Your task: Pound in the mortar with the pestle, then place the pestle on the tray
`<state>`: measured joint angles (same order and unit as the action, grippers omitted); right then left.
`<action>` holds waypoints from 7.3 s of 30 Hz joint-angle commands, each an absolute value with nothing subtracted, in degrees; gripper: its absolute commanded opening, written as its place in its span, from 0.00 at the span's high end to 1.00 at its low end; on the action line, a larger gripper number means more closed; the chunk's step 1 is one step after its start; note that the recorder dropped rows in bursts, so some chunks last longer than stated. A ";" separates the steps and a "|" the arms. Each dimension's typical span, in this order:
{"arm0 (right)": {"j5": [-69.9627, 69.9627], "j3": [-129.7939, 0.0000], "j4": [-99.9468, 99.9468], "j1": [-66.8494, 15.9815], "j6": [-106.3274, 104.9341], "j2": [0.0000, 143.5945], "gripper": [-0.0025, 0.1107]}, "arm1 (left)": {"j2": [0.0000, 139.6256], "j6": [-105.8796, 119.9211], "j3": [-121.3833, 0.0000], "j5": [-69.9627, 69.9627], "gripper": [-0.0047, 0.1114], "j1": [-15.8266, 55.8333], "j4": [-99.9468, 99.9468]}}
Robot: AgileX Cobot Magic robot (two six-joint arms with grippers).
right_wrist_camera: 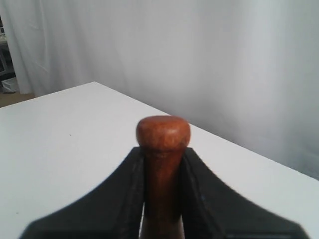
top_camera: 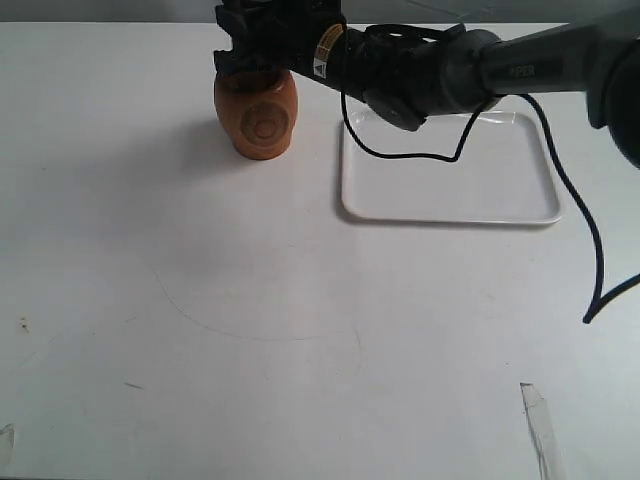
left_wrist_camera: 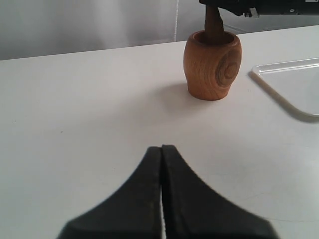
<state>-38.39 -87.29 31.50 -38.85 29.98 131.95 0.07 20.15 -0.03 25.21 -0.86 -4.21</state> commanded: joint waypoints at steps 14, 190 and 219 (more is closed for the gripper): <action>-32.33 -86.75 47.82 -38.84 35.76 115.38 0.98 | 0.00 19.68 0.00 25.03 0.96 -0.42 -3.79; 1.13 0.00 0.75 -20.59 -3.13 0.00 0.98 | 0.00 19.68 0.00 25.03 0.96 -0.42 -3.79; 6.32 0.00 6.98 -9.44 -2.56 0.00 0.98 | 0.00 19.68 0.00 25.03 0.96 -0.42 -3.79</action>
